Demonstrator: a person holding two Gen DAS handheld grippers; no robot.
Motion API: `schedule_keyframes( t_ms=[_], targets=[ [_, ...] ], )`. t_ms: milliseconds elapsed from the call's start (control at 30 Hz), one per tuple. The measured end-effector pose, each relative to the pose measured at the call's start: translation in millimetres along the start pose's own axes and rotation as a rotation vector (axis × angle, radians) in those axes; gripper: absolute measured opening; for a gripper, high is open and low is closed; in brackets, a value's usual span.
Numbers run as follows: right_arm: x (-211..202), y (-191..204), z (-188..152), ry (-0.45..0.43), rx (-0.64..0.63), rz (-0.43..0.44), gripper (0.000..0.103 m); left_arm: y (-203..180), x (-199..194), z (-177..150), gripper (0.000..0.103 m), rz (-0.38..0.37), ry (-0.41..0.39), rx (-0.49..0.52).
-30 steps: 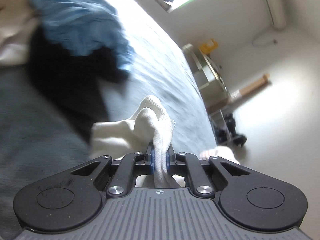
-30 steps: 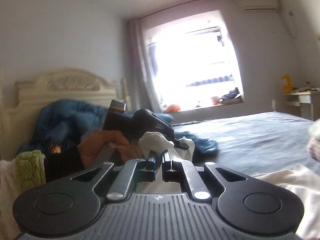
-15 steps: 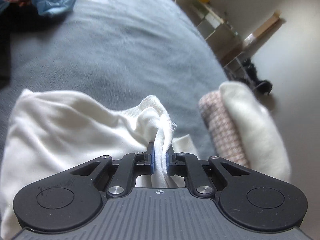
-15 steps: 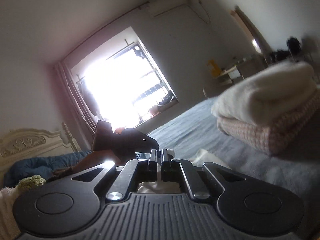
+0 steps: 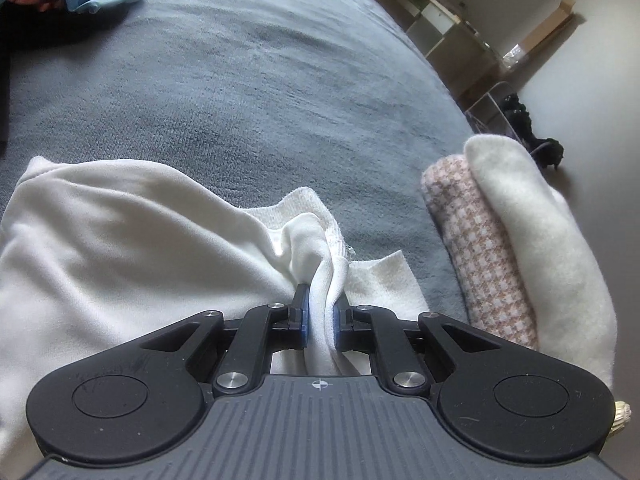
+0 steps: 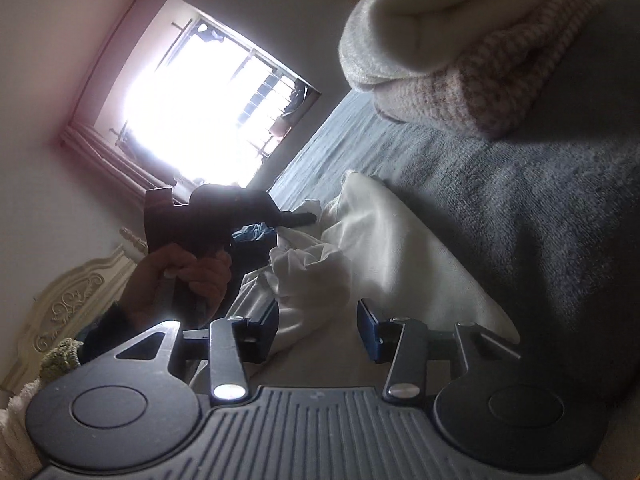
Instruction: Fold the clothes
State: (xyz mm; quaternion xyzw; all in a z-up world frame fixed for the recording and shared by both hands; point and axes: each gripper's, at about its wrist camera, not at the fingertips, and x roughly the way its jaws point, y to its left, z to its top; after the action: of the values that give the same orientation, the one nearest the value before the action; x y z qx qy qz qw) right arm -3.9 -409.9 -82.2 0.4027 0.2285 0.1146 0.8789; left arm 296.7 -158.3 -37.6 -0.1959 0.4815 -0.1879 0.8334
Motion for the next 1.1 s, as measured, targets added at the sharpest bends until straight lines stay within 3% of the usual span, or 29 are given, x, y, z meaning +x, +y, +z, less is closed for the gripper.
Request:
schedule_keyframes(
  t_ms=[267,300,367,433,567,700,867,967,1067,1100],
  targets=[
    [34.5,14.0,11.4,0.016,-0.132,-0.023,0.047,5.0,0.8,0.2,0.009,-0.022,0.006,-0.014],
    [37.5,14.7,12.5,0.008,-0.137,-0.015,0.043,4.7,0.2,-0.5,0.009,-0.023,0.002,-0.014],
    [36.4,18.8,14.6,-0.012,-0.143,0.005,0.011,3.0,-3.7,-2.3,0.009,-0.023,-0.014,-0.017],
    [28.8,25.1,14.2,-0.045,-0.161,0.018,0.008,-7.9,-11.6,-7.0,0.009,-0.028,-0.032,0.001],
    [1.0,37.6,5.9,-0.105,-0.221,0.020,0.008,-29.5,-27.5,-16.4,0.009,-0.039,-0.067,0.038],
    [-25.5,31.4,0.8,-0.139,-0.194,0.014,0.008,-58.3,-33.5,-29.4,0.009,-0.050,-0.077,0.096],
    [-46.7,9.4,-3.3,-0.156,-0.134,-0.014,0.008,-86.7,-8.8,-50.6,0.009,-0.022,-0.039,0.179],
    [-48.2,-8.2,-3.8,-0.142,-0.058,-0.010,0.008,-86.6,6.0,-54.9,0.009,0.000,-0.016,0.170],
    [-47.9,-17.0,-5.0,-0.140,-0.031,-0.002,0.008,-87.7,8.6,-53.5,0.020,-0.012,0.013,0.180],
    [-46.4,-21.2,-5.2,-0.134,-0.014,-0.001,0.008,-86.1,5.1,-52.0,0.030,-0.035,0.032,0.163]
  ],
)
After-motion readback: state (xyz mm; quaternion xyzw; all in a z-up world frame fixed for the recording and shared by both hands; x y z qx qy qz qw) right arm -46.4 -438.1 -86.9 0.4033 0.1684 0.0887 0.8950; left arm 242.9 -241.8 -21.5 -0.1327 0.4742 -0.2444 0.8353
